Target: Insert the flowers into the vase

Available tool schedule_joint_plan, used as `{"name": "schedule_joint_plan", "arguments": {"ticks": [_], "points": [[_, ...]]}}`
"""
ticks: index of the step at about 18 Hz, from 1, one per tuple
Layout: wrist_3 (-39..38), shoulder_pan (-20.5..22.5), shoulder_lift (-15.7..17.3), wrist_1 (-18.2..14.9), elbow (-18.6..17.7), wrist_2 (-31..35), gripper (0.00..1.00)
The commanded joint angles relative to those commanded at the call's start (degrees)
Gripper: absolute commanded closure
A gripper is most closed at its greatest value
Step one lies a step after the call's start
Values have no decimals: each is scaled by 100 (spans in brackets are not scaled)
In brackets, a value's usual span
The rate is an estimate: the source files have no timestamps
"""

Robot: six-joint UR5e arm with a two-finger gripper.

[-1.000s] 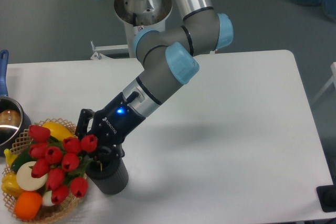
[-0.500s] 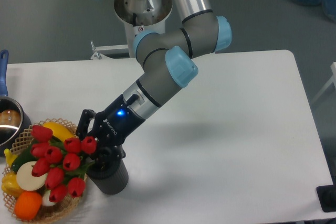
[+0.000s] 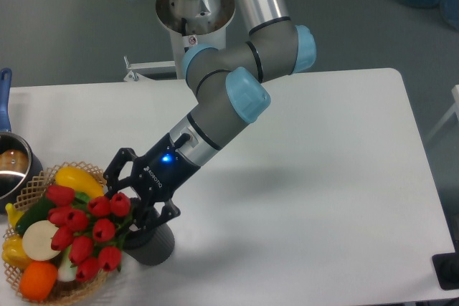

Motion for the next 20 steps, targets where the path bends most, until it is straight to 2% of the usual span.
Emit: {"name": "schedule_joint_plan", "arguments": {"ticks": [3, 6, 9, 13, 20], "points": [[159, 105, 149, -9, -185, 0, 21], [160, 185, 228, -9, -273, 0, 8], [160, 307, 413, -9, -405, 0, 1], [168, 466, 641, -26, -607, 0, 1], [168, 869, 966, -35, -704, 0, 0]]}}
